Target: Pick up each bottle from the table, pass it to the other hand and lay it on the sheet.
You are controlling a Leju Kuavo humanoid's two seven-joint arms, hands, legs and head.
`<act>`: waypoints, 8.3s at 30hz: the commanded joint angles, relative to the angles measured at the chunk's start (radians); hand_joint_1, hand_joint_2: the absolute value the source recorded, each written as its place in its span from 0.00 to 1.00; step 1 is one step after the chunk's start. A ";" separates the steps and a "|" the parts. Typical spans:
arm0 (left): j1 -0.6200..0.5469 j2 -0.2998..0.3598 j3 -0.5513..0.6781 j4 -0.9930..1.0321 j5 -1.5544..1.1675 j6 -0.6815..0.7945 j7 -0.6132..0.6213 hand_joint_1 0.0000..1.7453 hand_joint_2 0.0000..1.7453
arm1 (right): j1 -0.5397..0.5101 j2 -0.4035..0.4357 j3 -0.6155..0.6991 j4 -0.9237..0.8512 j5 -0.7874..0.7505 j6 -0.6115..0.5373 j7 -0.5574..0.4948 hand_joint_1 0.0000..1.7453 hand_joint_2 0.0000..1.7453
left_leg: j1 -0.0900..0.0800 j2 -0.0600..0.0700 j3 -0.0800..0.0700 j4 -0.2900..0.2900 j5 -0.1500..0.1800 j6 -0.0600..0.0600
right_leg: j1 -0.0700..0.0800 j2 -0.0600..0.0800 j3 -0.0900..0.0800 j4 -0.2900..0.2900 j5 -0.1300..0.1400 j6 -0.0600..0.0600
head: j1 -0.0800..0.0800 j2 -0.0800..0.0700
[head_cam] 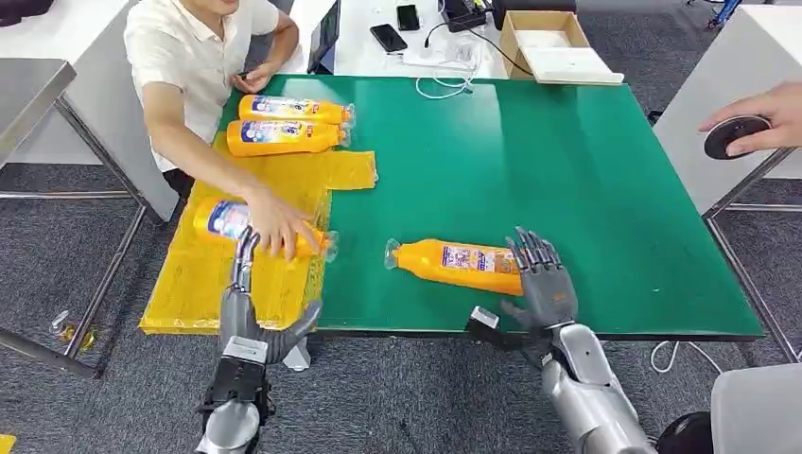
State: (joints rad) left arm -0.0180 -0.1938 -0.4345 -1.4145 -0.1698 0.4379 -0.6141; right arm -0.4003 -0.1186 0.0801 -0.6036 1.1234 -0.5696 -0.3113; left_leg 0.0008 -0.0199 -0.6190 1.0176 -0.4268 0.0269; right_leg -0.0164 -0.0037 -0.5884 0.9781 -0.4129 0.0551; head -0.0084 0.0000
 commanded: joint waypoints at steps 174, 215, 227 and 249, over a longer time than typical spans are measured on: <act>-0.026 0.114 0.043 -0.050 0.134 -0.128 0.158 1.00 1.00 | 0.403 0.256 0.128 -0.645 -0.858 0.006 -0.387 0.00 0.00 | 0.001 0.005 0.002 -0.001 -0.003 -0.002 | 0.002 0.003 0.000 -0.001 -0.002 -0.002 | 0.000 0.000; -0.667 0.035 0.155 1.061 -0.578 -0.287 0.491 0.27 1.00 | 0.249 0.288 0.229 -0.470 -0.933 0.105 -0.387 0.00 0.00 | 0.001 0.008 0.006 -0.002 0.002 -0.004 | 0.002 0.007 0.003 0.001 0.002 -0.005 | 0.000 0.000; -0.664 0.029 0.114 1.044 -0.581 -0.389 0.428 0.00 0.00 | 0.248 0.265 0.238 -0.478 -0.946 0.098 -0.387 0.00 0.00 | 0.001 0.004 0.006 -0.001 0.002 -0.004 | 0.001 0.004 0.004 0.001 0.002 -0.005 | 0.000 0.000; -0.463 -0.044 0.154 0.590 -0.245 -0.404 0.114 0.00 1.00 | 0.284 0.235 0.233 -0.511 -0.993 0.064 -0.387 0.00 0.00 | 0.001 0.002 0.006 -0.001 0.002 -0.003 | 0.001 0.002 0.004 0.001 0.001 -0.004 | 0.000 0.000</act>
State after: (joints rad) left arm -0.6002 -0.1885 -0.2953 -0.5514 -0.4901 -0.0498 -0.4765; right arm -0.1177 0.1404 0.3166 -1.1109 0.1583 -0.4925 -0.7008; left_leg 0.0016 -0.0178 -0.6142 1.0173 -0.4236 0.0243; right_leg -0.0156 -0.0009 -0.5857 0.9799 -0.4104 0.0521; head -0.0084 0.0000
